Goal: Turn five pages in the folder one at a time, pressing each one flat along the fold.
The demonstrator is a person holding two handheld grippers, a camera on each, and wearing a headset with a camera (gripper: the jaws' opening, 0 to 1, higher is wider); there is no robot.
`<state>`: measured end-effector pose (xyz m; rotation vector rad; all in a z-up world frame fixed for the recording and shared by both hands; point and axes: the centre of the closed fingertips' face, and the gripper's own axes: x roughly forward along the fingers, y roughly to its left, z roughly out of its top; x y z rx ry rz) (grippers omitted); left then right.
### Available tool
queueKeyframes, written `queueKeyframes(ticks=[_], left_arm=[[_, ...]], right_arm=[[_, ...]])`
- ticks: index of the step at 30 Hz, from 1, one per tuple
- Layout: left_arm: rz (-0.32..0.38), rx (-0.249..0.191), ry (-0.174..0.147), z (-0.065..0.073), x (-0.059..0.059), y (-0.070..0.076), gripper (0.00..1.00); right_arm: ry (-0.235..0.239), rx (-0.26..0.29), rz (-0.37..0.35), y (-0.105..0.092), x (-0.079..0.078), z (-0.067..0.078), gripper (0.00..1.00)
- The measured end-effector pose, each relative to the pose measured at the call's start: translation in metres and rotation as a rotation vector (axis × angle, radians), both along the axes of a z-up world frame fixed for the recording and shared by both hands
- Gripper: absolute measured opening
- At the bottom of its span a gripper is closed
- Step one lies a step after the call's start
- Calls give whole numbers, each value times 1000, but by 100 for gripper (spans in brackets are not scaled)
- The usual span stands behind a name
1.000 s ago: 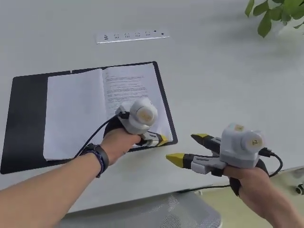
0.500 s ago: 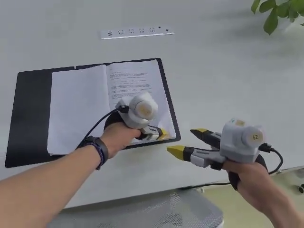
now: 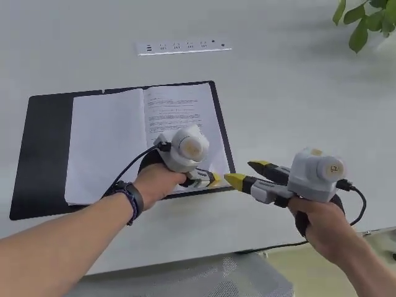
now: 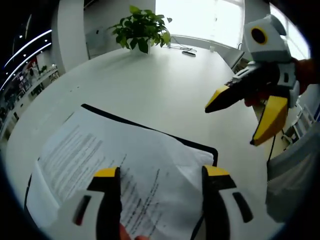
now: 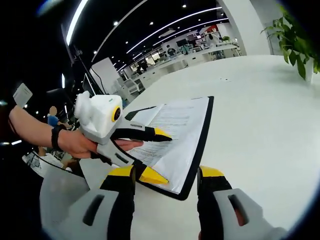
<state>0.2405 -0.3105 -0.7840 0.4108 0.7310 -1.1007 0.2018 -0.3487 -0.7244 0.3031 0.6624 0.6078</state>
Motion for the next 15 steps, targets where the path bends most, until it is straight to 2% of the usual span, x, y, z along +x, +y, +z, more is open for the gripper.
queueKeyframes(ticks=[3,6,9,15], left_arm=[[-2,0,0,0,0,0,66],[-2,0,1,0,0,1,65],[-2,-1,2,0,0,1,66],[0,0,1,0,-1,1,66]], right_arm=[[3,13,-2,3,12,-3,43],[24,-21,13,7,21,-15,40],[32,16,8,15,29,-17,39],[44,43,22,25,37,-22,38]])
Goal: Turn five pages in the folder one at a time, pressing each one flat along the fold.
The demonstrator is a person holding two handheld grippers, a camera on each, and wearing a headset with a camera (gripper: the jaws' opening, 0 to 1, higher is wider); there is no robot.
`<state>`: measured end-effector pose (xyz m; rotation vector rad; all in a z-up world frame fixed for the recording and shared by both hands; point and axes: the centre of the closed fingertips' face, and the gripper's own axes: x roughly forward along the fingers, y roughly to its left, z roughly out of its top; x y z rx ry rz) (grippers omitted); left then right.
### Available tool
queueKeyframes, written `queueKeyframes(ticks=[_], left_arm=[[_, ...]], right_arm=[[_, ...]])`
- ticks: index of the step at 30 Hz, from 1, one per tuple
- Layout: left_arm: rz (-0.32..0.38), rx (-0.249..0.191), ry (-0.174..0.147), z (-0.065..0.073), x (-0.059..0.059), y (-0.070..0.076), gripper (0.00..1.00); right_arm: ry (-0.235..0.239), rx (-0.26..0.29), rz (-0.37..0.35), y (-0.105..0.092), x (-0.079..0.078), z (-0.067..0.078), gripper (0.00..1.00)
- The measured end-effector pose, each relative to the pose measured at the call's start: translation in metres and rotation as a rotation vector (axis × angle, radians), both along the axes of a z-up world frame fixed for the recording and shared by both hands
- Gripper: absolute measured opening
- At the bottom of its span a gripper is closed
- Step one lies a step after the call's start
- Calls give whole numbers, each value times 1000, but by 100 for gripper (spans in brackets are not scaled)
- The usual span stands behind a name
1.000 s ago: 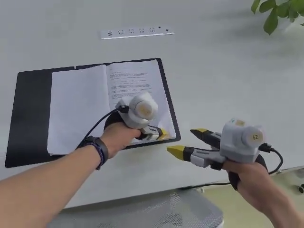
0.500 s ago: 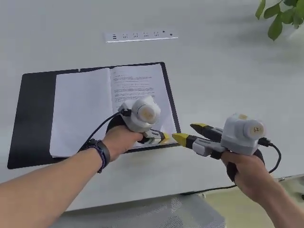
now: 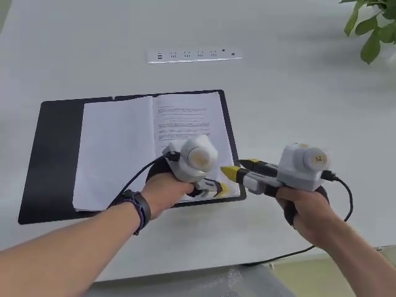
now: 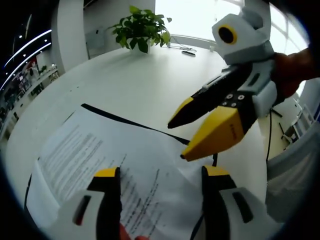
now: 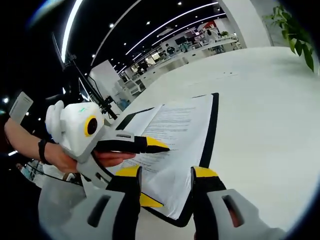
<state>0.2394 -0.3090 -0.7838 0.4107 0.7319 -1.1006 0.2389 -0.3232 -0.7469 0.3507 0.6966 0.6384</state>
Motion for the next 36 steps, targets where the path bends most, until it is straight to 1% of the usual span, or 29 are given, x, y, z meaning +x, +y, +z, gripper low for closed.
queueKeyframes(ticks=[6,9,14,16,17,18,20,22,25,29,32,36], left_arm=[[2,-3,1,0,0,0,66],[-1,-2,-1,0,0,0,66],[-11,-9,12,1,-1,-1,67],[-16,-8,14,1,-2,-1,69],[-14,-11,20,1,-3,-1,69],[-10,-16,33,3,-4,0,70],[-5,-19,35,6,-5,1,71],[8,-32,38,12,-4,3,72],[25,-54,32,21,-4,7,72],[50,-76,28,33,-4,13,72],[56,-77,20,37,-6,20,73],[77,-86,17,42,-7,30,73]], right_arm=[[20,35,6,6,4,-5,36],[24,30,19,9,5,-7,36],[34,54,14,10,7,-8,33],[44,55,23,12,5,-9,30],[45,54,24,12,5,-10,30],[48,54,24,12,4,-11,29],[53,62,18,11,4,-11,26],[54,77,12,12,2,-8,21],[58,90,15,14,-2,-5,15],[52,91,21,17,-8,-4,8],[46,104,10,19,-8,0,2],[44,106,-1,22,-9,2,1]])
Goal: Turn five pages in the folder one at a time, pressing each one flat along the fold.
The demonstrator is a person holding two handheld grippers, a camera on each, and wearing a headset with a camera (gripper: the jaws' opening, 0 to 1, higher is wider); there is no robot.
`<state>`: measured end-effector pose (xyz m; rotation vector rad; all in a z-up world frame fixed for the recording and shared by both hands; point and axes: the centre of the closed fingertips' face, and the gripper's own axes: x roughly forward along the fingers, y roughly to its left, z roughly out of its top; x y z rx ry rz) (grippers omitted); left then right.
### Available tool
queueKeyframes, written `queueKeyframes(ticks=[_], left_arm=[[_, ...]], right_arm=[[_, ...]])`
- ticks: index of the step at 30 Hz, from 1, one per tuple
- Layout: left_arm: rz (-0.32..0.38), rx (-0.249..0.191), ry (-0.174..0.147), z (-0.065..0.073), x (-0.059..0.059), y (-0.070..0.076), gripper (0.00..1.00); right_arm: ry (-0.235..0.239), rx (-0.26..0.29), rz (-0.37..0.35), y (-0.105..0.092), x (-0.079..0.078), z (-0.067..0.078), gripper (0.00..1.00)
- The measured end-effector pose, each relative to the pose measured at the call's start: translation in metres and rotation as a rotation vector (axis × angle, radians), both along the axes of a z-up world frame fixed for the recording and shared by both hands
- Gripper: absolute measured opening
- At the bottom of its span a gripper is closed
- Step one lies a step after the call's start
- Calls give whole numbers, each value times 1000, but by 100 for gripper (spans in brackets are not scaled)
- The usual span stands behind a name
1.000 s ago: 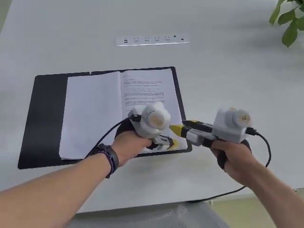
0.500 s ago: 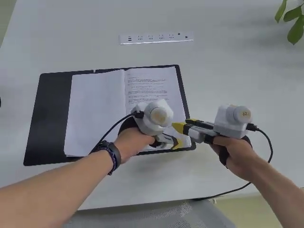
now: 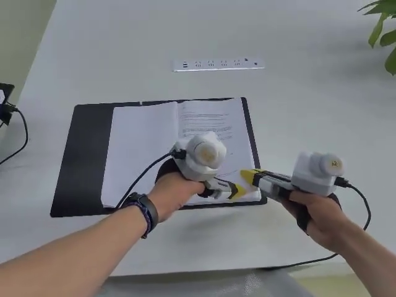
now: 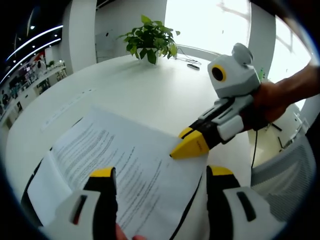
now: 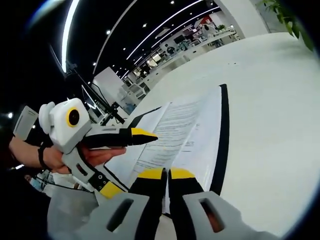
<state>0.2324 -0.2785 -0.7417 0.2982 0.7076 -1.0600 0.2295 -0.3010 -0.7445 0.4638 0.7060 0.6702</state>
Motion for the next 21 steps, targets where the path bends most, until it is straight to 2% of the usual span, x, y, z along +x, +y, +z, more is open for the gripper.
queueKeyframes(ticks=[5,7,13,21], left_arm=[[44,3,-12,6,2,19,74],[79,-14,-4,10,3,30,74],[150,-39,-7,17,6,56,74],[205,-47,-25,28,9,87,74]], right_arm=[[-11,12,0,6,0,4,0],[-12,12,-1,10,0,7,0],[-21,10,4,17,2,12,0],[-36,2,13,28,7,21,0]])
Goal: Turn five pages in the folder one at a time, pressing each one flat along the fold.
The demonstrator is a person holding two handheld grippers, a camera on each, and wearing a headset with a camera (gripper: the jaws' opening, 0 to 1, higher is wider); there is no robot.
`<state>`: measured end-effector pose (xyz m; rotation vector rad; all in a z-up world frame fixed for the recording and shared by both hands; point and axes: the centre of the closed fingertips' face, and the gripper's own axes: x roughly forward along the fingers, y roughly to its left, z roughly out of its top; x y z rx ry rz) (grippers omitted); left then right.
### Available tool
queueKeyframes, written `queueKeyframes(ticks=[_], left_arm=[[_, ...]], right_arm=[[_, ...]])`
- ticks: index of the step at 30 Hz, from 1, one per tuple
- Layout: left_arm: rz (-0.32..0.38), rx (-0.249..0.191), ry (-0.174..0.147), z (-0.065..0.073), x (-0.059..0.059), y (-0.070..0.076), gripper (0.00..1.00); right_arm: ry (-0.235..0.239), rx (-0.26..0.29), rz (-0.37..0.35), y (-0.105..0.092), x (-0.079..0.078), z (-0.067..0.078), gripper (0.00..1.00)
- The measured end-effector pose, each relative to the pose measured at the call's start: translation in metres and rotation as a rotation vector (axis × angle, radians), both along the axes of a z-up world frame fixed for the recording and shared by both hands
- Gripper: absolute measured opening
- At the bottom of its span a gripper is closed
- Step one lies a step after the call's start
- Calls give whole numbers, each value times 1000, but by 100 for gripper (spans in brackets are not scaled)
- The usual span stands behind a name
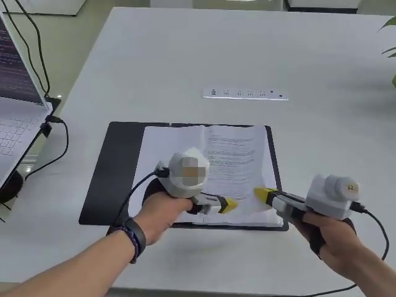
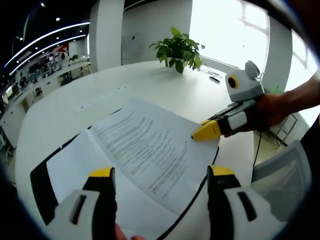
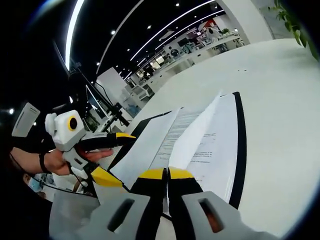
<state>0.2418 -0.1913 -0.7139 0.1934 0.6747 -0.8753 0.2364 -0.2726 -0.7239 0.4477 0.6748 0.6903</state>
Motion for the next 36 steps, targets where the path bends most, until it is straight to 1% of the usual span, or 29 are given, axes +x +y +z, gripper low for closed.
queueKeyframes(ticks=[3,7,10,14,18,21,23,25,27,31,32,36], left_arm=[[24,-11,-12,6,3,11,74],[52,-17,-23,12,4,27,74],[78,-19,-26,14,5,42,75],[102,-19,-32,16,4,58,75],[133,-23,-34,17,4,75,75],[157,-25,-38,19,2,87,75],[179,-31,-37,21,0,95,75],[195,-32,-39,21,-1,102,75],[221,-39,-41,24,-3,113,75],[250,-43,-42,27,-8,128,75],[259,-42,-43,27,-9,133,75],[290,-43,-47,30,-14,151,75]], right_arm=[[-8,-16,15,7,2,3,0],[-19,-15,35,20,3,10,0],[-28,-14,48,28,5,14,0],[-41,-9,70,42,7,19,0],[-45,-13,90,53,7,20,0],[-44,-5,93,64,8,20,0],[-45,5,100,75,7,21,0],[-45,6,117,85,7,21,0],[-44,4,133,93,7,21,0],[-48,11,162,110,6,24,0],[-48,11,165,112,6,25,0],[-55,18,191,128,6,29,0]])
